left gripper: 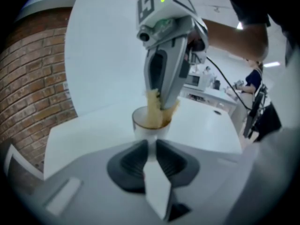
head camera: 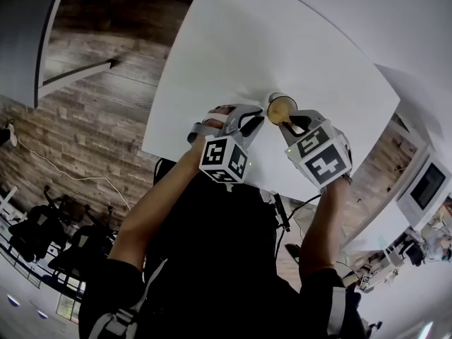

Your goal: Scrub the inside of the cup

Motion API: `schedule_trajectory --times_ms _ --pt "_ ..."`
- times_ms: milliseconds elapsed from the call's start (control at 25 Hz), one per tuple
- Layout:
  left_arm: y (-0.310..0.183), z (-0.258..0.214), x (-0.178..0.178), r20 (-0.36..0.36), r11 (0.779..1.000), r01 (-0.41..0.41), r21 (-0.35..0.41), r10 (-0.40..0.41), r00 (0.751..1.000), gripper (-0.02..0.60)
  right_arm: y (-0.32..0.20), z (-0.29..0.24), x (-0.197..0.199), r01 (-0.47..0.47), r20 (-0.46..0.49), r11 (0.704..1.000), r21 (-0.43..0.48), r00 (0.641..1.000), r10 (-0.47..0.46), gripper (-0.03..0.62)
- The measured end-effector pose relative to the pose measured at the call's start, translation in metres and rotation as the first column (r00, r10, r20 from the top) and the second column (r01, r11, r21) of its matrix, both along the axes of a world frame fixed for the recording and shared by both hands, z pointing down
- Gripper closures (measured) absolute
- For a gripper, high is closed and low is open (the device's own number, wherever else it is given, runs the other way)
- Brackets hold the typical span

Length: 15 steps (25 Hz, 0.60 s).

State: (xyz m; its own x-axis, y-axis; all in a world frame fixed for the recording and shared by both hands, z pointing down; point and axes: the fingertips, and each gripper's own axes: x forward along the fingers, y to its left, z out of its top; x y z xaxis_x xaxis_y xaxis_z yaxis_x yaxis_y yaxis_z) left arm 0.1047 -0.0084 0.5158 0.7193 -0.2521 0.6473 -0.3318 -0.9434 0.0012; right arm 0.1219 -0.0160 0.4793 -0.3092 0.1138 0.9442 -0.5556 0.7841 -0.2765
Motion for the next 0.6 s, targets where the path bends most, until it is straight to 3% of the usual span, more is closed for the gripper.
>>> schedule_trajectory --times_ms 360,600 --pt "0.005 -0.001 0.002 0.003 1.0 -0.006 -0.003 0.006 1.0 0.522 0.0 0.043 -0.005 0.03 -0.134 1.0 0.007 0.991 -0.029 0.565" --pt "0.01 0.0 0.001 0.018 0.999 0.045 -0.004 -0.045 0.999 0.522 -0.002 0.055 -0.006 -0.017 -0.186 0.999 0.029 0.982 0.022 0.565"
